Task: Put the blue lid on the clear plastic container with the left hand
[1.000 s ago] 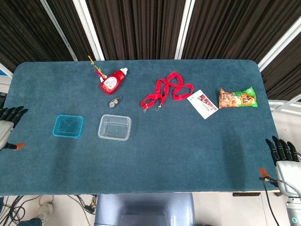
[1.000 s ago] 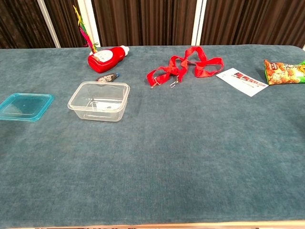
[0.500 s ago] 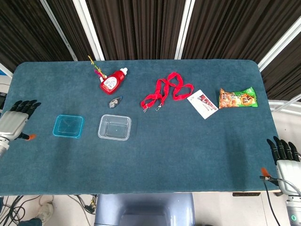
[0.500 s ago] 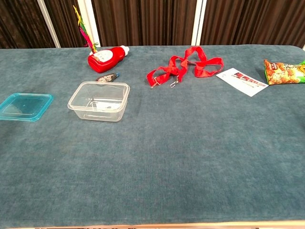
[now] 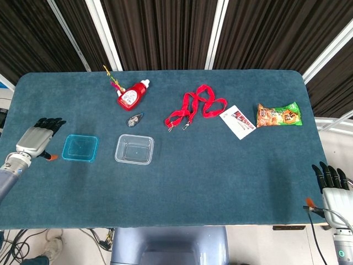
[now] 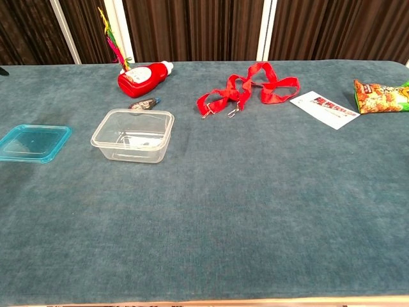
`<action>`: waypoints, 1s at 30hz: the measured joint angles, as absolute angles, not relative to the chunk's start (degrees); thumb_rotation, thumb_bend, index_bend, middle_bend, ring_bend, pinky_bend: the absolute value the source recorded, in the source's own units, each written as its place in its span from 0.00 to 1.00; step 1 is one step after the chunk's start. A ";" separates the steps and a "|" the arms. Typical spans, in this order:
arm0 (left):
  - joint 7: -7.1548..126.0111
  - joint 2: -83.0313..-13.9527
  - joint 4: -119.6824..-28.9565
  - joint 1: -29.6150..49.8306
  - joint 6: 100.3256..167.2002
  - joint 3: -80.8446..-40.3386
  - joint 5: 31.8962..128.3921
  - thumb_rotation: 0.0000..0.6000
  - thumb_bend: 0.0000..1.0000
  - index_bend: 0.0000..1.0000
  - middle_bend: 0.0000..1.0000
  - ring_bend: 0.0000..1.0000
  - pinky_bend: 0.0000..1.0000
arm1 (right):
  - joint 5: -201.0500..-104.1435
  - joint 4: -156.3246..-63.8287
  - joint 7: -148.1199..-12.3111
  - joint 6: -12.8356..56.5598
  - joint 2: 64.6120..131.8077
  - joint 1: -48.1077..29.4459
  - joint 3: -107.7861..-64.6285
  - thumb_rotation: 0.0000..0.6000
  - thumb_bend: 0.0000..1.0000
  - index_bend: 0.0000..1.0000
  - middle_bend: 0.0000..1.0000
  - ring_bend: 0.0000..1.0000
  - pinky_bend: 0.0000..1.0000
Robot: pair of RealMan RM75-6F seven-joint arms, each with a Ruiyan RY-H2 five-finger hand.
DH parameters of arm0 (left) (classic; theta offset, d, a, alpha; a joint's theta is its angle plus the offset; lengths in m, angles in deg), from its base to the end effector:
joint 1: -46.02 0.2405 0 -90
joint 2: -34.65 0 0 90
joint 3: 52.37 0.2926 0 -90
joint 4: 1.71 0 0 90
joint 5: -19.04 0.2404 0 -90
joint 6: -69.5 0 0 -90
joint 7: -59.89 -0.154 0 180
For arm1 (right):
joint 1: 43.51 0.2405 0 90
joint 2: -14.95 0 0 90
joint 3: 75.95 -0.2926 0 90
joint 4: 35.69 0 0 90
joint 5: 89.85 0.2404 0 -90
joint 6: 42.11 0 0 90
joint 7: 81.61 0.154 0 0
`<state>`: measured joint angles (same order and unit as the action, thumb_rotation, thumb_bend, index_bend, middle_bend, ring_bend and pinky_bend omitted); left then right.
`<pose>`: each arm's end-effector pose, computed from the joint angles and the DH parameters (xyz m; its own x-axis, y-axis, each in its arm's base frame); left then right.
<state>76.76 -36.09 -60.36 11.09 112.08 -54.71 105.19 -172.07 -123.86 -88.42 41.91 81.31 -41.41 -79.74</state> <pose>-0.3866 0.4116 0.1221 0.6164 0.3663 0.6970 0.7831 -0.1927 -0.5913 -0.3864 -0.1826 0.1449 0.5220 -0.0342 0.8523 -0.8466 0.1008 0.5226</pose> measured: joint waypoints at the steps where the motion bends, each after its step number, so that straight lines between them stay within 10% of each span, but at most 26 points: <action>1: 76.59 -36.33 -60.26 10.83 111.41 -54.70 104.81 1.00 0.06 0.00 0.00 0.00 0.00 | -171.89 -123.67 -88.45 41.69 81.43 -41.35 -79.77 1.00 0.31 0.07 0.05 0.04 0.00; 30: 78.94 -43.93 -54.10 5.16 103.02 -52.19 103.43 1.00 0.03 0.00 0.00 0.00 0.00 | -167.03 -119.73 -88.53 37.65 82.88 -40.28 -80.84 1.00 0.31 0.07 0.05 0.04 0.00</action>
<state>78.94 -43.93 -54.10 5.16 103.02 -52.19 103.43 -167.03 -119.73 -88.53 37.65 82.88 -40.28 -80.84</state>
